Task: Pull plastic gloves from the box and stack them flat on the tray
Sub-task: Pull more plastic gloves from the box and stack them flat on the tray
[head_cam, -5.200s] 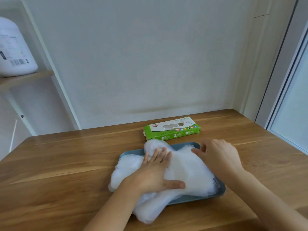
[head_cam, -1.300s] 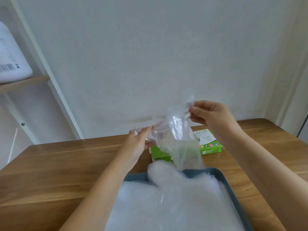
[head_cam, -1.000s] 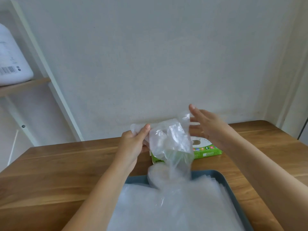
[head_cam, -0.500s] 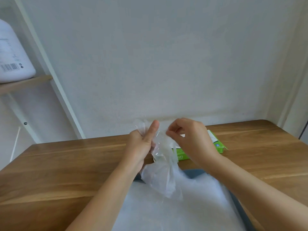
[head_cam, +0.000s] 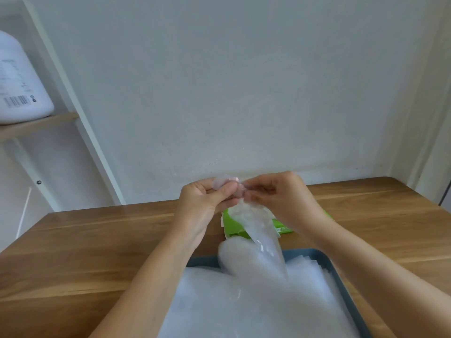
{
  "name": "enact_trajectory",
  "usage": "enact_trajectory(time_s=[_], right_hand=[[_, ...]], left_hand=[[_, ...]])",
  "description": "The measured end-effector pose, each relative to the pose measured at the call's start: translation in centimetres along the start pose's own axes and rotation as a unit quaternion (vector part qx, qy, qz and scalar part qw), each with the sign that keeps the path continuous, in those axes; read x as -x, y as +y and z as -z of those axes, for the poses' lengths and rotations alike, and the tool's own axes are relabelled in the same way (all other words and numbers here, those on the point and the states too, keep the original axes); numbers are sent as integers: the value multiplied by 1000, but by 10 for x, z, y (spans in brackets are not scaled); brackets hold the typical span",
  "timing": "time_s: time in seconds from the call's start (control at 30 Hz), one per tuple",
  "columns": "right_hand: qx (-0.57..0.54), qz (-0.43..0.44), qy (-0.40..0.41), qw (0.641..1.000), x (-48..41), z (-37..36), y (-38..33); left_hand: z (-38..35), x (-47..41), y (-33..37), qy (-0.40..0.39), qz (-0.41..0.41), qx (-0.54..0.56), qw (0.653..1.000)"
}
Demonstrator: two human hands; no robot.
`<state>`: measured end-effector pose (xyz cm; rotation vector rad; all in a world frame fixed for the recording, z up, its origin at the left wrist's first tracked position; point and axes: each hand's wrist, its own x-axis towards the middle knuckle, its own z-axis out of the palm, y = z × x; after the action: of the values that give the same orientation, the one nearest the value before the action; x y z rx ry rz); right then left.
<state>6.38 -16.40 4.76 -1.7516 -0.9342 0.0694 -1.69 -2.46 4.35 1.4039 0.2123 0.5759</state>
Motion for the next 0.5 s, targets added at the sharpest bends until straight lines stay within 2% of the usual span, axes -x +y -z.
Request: enact_trajectory(time_s=[0.07,0.13,0.2,0.3,0.43,0.5], right_hand=[[12,-9,-15,1000,-6,9,4],[96,0,-12,995,-13,23,10],[223,7,-6,975,-19,41,20],[353,-58,-46,933,-25,65,40],[397,-157,-183,886,-22,81,48],[379,-166,-212,886,-19,81,36]], left_hand=[[5,-2,3,34,-21,18,999],[13,-6,8,64,-39,35,997],[22,-10,13,79,-50,51,994],[32,-14,23,70,-26,132,988],[35,-13,31,20,28,256,966],[34,-11,33,-3,36,282,959]])
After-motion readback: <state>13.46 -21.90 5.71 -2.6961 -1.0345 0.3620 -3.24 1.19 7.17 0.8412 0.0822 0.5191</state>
